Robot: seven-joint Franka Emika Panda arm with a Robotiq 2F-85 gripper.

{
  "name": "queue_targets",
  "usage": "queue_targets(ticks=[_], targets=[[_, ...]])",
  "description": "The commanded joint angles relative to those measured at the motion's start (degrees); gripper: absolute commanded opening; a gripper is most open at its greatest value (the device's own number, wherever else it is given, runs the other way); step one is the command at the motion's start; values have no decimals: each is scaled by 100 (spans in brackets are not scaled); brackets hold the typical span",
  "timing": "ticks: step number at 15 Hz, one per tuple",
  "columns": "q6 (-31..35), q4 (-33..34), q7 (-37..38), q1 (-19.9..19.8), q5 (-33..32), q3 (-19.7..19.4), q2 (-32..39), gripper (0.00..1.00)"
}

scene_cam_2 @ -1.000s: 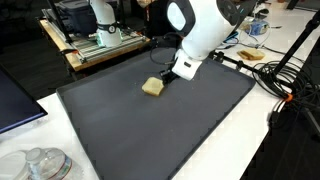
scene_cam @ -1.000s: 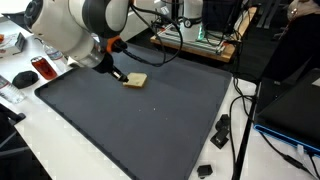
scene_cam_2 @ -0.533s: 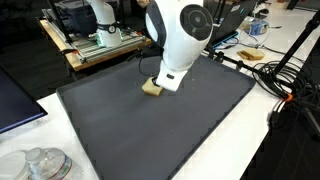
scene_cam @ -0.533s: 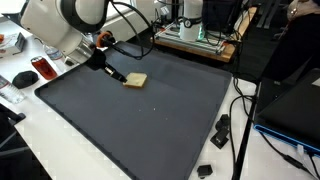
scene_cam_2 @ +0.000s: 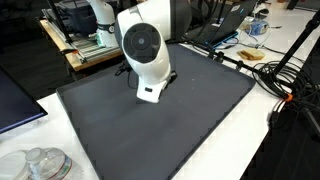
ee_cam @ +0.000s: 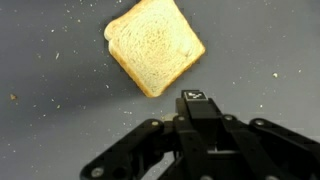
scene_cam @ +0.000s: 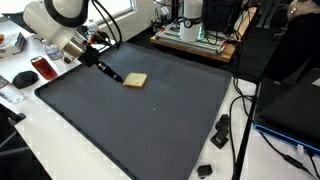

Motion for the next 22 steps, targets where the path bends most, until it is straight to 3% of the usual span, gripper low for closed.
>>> queue_targets(ticks=[1, 13, 22], targets=[[212, -375, -673, -388, 598, 237, -84, 5], [483, -1609, -2651, -1176, 2437, 369, -359, 5], [1082, -3300, -3878, -991, 3732, -142, -1447, 5]])
